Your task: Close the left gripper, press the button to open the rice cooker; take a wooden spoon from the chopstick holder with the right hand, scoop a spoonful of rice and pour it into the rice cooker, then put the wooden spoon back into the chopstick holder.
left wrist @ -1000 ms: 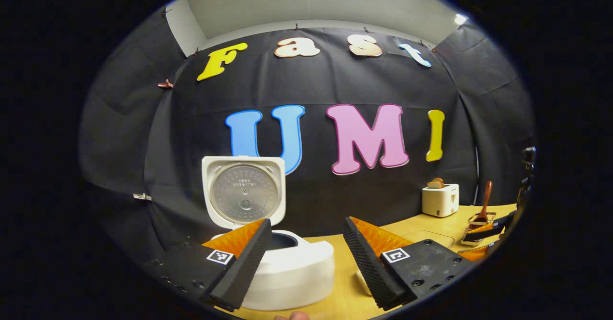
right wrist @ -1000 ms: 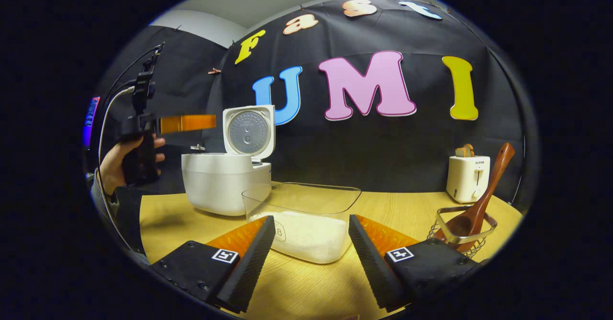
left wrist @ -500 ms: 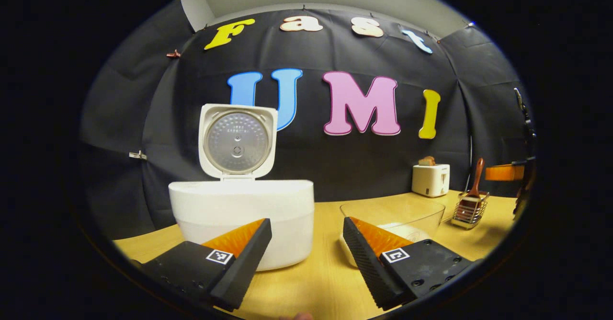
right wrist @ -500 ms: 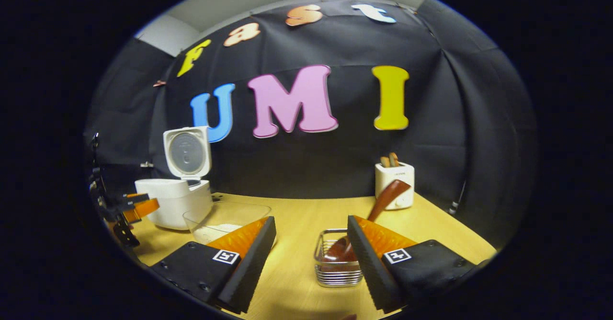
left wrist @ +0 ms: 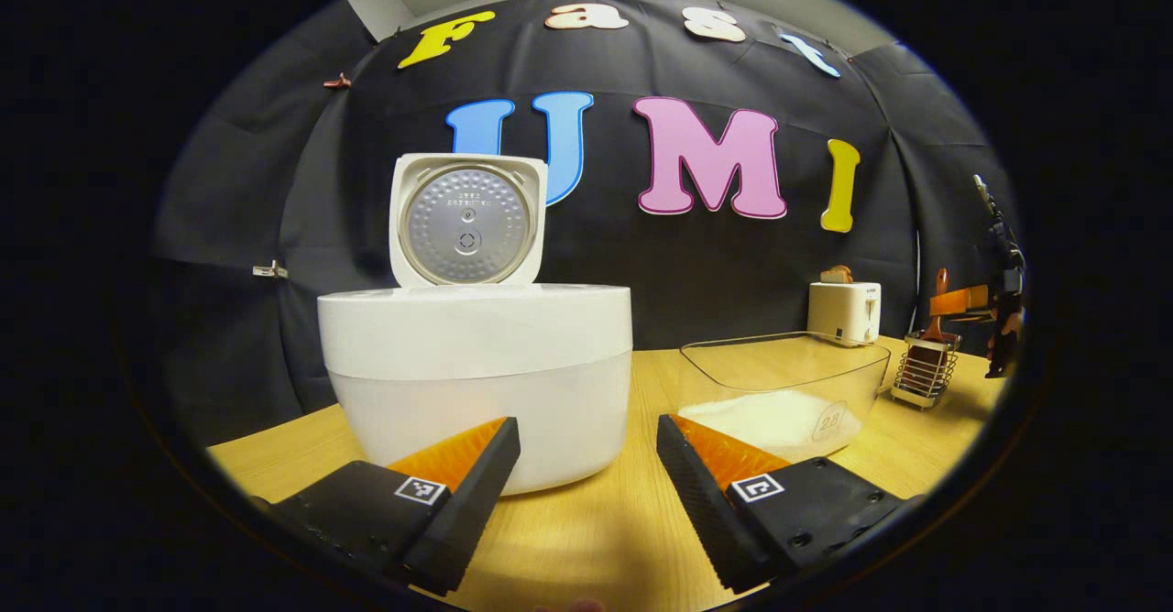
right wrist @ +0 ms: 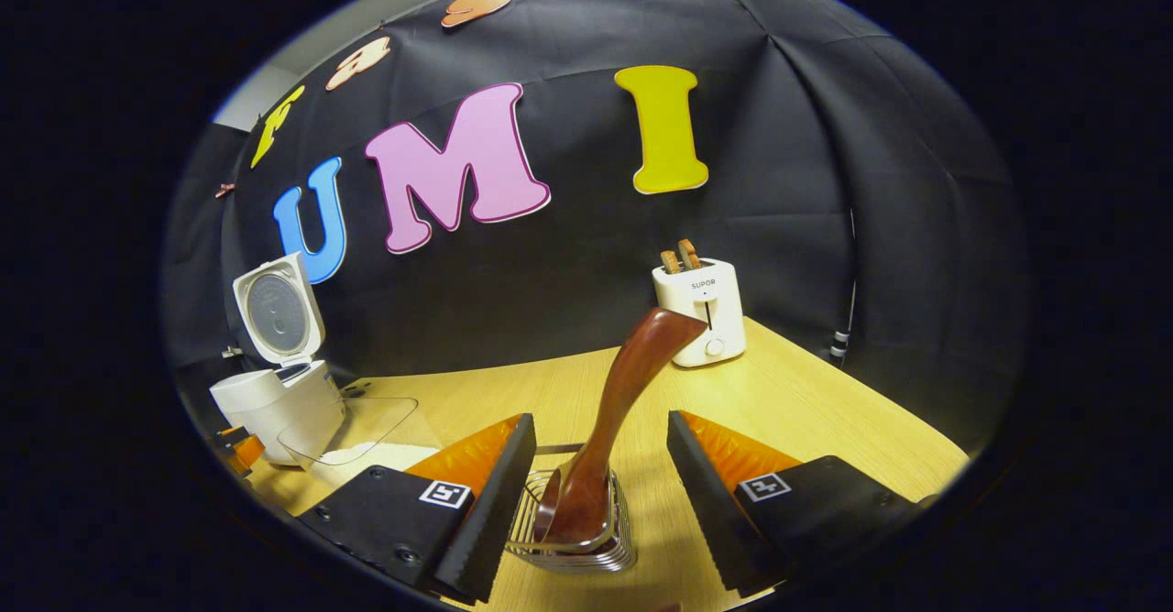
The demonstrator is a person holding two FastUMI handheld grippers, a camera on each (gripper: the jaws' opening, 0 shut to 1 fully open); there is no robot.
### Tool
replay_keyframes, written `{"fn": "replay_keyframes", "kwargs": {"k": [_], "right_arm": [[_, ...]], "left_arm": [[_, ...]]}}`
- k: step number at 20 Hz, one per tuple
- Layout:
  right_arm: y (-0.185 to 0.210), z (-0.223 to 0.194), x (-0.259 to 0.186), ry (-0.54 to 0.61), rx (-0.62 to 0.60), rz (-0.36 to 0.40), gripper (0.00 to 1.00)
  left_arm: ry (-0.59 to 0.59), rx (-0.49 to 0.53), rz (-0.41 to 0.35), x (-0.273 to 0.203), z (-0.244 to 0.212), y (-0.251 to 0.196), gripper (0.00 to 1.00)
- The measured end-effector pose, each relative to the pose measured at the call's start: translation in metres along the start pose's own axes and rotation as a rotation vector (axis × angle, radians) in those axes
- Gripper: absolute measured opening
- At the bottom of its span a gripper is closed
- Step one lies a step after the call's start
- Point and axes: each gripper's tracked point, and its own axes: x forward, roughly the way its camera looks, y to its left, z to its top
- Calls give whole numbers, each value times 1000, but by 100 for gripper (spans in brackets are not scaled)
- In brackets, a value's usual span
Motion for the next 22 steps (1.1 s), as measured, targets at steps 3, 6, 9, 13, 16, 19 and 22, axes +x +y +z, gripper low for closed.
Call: {"fn": "replay_keyframes", "kwargs": {"k": [3, 6, 9, 13, 16, 19, 22], "right_arm": [[11, -9, 18, 24, -16, 20, 85], [5, -11, 34, 14, -9, -12, 80], [0, -19, 37, 51, 43, -7, 36], [5, -5, 34, 42, 147, 19, 21], [13, 16, 26, -16, 71, 21, 20], [17, 41, 19, -75, 20, 12, 21], [23, 72, 11, -152, 9, -4, 21]], "left_arm": [[15, 26, 11, 4, -9, 3, 97], [15, 13, 4, 4, -10, 5, 97], [-3, -14, -10, 4, -8, 5, 97], [-4, -10, -12, 5, -8, 5, 96], [-5, -6, -10, 5, -9, 4, 96], [-27, -8, 17, 4, -4, 9, 97], [-26, -8, 17, 5, -6, 7, 97]]}}
